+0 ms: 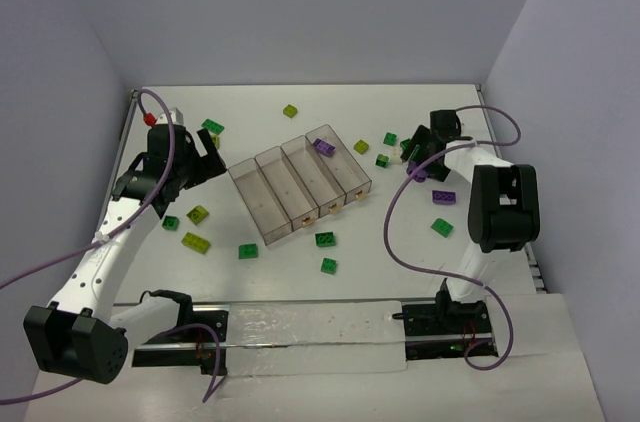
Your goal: Sort the legos into containers by color
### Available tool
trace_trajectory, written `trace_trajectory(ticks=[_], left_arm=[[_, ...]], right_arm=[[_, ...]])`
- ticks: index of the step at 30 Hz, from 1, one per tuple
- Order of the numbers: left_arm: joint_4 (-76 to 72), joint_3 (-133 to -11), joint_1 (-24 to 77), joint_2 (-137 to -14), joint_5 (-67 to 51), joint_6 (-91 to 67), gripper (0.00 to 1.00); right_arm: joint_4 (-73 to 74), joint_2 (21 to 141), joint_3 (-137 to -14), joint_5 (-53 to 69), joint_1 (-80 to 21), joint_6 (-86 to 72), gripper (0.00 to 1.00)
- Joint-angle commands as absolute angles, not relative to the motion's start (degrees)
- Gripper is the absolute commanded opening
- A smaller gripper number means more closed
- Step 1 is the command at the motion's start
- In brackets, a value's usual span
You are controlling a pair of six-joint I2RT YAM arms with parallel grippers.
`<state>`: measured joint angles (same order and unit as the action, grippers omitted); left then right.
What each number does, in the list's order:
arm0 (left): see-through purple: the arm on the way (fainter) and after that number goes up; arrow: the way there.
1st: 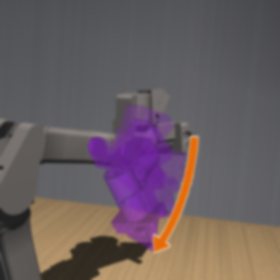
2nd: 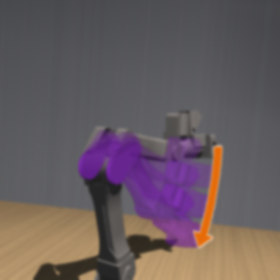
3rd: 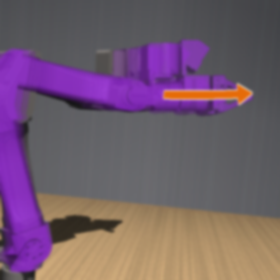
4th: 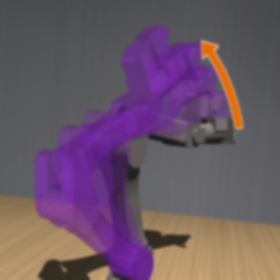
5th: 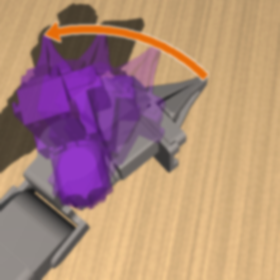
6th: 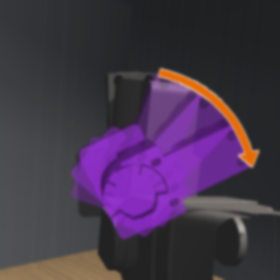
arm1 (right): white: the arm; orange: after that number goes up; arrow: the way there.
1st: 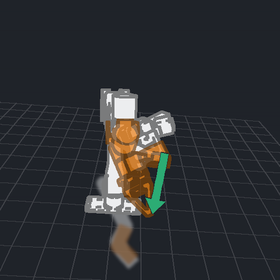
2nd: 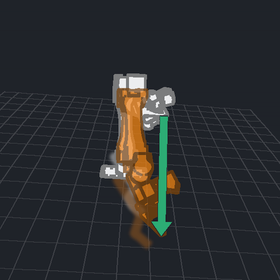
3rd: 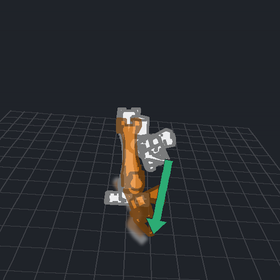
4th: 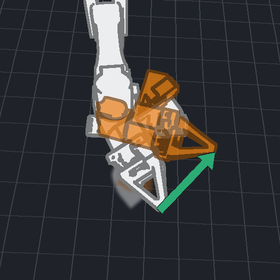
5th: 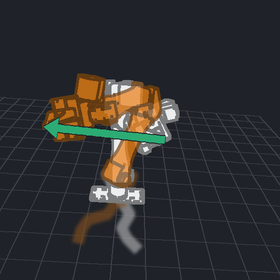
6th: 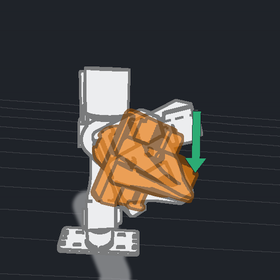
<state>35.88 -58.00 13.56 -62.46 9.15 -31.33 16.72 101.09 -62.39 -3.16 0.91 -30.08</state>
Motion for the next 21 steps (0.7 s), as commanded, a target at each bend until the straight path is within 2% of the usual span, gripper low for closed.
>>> trace_trajectory(ticks=[1, 6, 10, 15, 21], left_arm=[[35.03, -58.45, 13.89, -61.47, 9.05, -31.90, 0.99], [34.88, -58.46, 13.89, -61.45, 8.77, -31.85, 0.99], [34.82, -58.62, 13.90, -61.47, 8.60, -31.90, 0.99], [34.99, -58.62, 13.89, -60.89, 8.61, -31.91, 0.99], [35.25, -58.36, 13.89, -60.21, 8.96, -31.91, 0.99]], right_arm=[[17.81, 98.80, -62.69, 1.99, -3.02, -25.76, 0.89], [22.67, 96.71, -63.74, 0.47, -6.45, -21.68, 0.88], [25.24, 95.19, -65.86, -6.90, -6.87, -20.59, 0.88], [28.77, 99.43, -71.70, -12.10, -6.86, -20.02, 0.88], [29.09, 104.90, -74.46, -8.88, -6.86, -18.81, 0.85]])
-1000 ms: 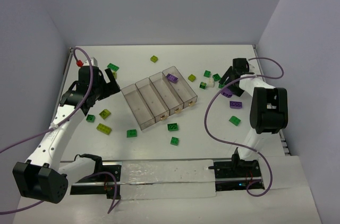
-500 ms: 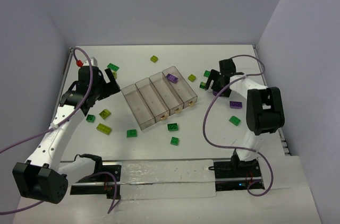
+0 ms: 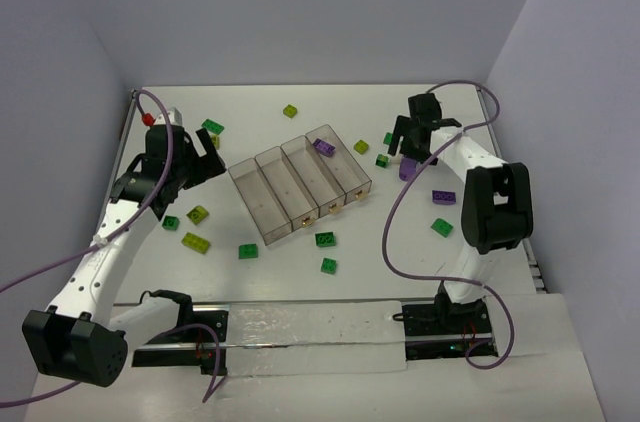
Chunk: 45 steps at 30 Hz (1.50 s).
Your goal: Sort the legos into containers by color
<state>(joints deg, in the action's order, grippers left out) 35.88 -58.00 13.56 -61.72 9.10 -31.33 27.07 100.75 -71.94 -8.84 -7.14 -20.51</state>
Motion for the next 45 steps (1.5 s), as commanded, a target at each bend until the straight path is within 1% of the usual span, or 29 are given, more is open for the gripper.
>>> trace_trajectory(ticks=[1, 9, 12, 14, 15, 16, 17, 19, 21, 26, 30, 34, 38, 45], left_arm=[[35.30, -58.36, 13.89, -60.26, 8.96, -31.96, 0.99], [35.16, -58.54, 13.89, -60.65, 9.23, -31.73, 0.99], [35.42, -58.70, 13.89, -60.81, 9.42, -31.55, 0.99], [35.50, -58.54, 13.89, -60.65, 9.65, -31.55, 0.99], [35.46, -58.43, 13.89, -60.59, 9.67, -31.50, 0.99], [35.42, -58.36, 13.89, -60.56, 9.70, -31.47, 0.99], [35.39, -58.33, 13.89, -60.56, 9.76, -31.46, 0.99], [35.33, -58.20, 13.89, -60.66, 9.56, -31.55, 0.99], [35.33, -58.36, 13.89, -60.90, 9.40, -31.63, 0.99], [35.33, -58.53, 13.89, -60.84, 9.49, -31.57, 0.99], [36.08, -58.80, 13.89, -60.73, 9.94, -31.26, 0.99], [36.77, -58.89, 13.89, -60.42, 10.41, -31.41, 0.99], [36.95, -58.80, 13.89, -59.56, 10.32, -31.68, 0.99], [38.03, -59.06, 13.89, -59.33, 10.44, -31.48, 0.99]], right_arm=[[29.04, 105.49, -74.71, -8.88, -6.91, -18.76, 0.83], [28.90, 108.66, -75.42, -10.22, -6.86, -18.64, 0.73], [28.41, 108.95, -75.46, -10.75, -6.86, -18.82, 0.59], [27.48, 108.49, -74.92, -11.14, -6.86, -18.97, 0.51], [27.07, 108.05, -74.63, -11.26, -6.86, -18.93, 0.44], [26.75, 107.61, -74.39, -11.34, -6.86, -18.90, 0.39], [26.63, 107.14, -74.21, -11.34, -6.86, -18.90, 0.37], [25.93, 104.89, -72.65, -10.01, -6.99, -18.81, 0.26], [25.93, 102.66, -71.62, -9.92, -7.62, -18.96, 0.26], [26.17, 90.26, -67.99, -8.21, -10.54, -20.89, 0.26], [26.46, 86.89, -70.02, -7.70, -16.75, -21.87, 0.27], [26.93, 90.39, -75.78, -6.51, -21.82, -22.71, 0.27], [28.29, 97.43, -82.56, -6.27, -26.43, -22.55, 0.29], [28.49, 105.40, -88.27, -4.89, -28.69, -22.94, 0.32]])
